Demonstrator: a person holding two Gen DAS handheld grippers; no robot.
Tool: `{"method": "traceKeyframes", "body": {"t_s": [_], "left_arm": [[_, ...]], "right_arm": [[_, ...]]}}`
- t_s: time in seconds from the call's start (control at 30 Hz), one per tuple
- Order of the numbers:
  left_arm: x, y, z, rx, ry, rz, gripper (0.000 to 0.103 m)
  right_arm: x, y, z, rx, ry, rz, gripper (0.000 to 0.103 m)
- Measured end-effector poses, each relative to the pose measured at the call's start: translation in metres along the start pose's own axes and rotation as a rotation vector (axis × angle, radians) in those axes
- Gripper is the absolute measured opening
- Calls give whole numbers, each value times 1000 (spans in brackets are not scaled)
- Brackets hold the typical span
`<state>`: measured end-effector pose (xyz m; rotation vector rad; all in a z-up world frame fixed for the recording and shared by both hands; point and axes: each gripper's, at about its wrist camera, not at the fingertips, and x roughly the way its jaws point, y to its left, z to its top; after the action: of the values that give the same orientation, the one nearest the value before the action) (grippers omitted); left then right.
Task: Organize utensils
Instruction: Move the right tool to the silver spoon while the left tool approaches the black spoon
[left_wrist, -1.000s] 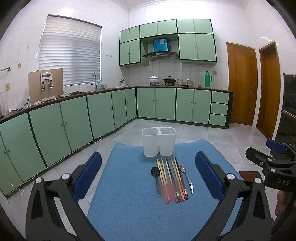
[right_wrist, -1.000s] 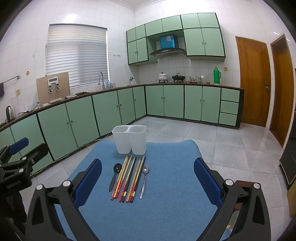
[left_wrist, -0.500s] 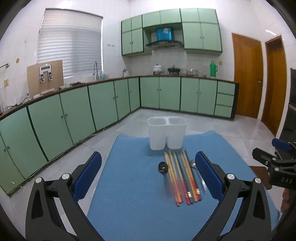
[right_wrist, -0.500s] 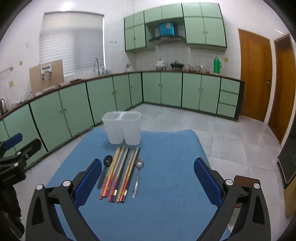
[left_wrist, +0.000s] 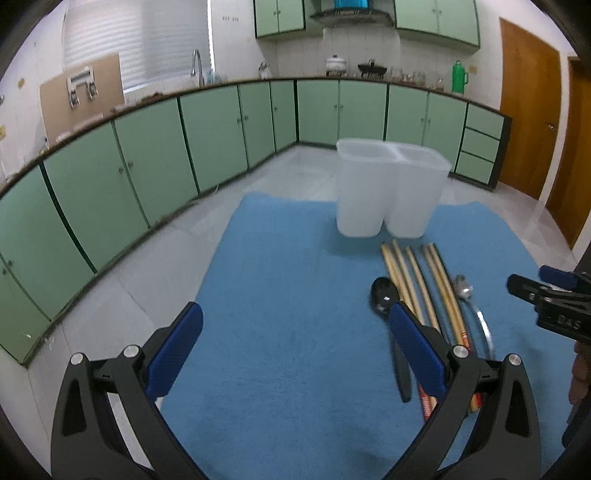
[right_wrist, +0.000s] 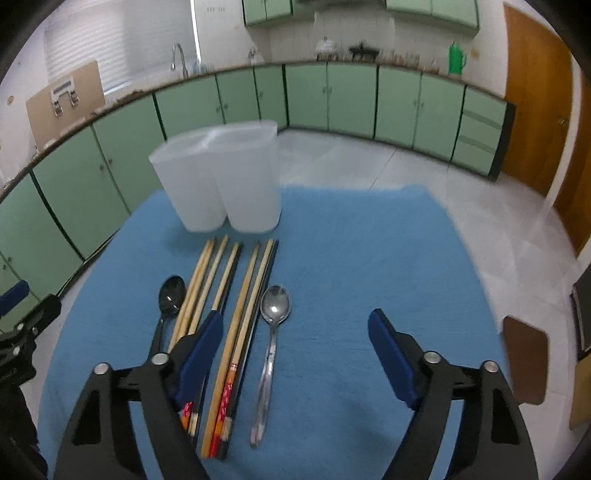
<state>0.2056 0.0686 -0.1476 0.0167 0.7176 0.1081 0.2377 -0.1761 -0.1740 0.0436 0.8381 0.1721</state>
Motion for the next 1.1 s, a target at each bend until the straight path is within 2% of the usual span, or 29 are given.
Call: {"method": "traceKeyframes", "body": {"t_s": [0.13,0.33,0.53,0.67,0.87,1.07,1.1], "left_arm": [[21,-4,-1,1,36,-4,98],[38,-8,-1,9,65,-14,96],[52,-15,0,13,78,-39,94],[57,-22,3,18,84,-58,94],[62,-24,2,31,97,-61,94],[65,-28,-1,33,115,-62,94],[65,-30,0,38,116,-63,94]], "right_arm": [[40,0,1,-1,97,16,60],[64,0,-2,12,154,31,48],[64,3,2,-3,150,32,45],[64,7,4,-20,155,53,30],[59,-10,3,28,167,71,30],[58,-12,3,18,167,65,29],[58,-11,4,12,165,77,15]]}}
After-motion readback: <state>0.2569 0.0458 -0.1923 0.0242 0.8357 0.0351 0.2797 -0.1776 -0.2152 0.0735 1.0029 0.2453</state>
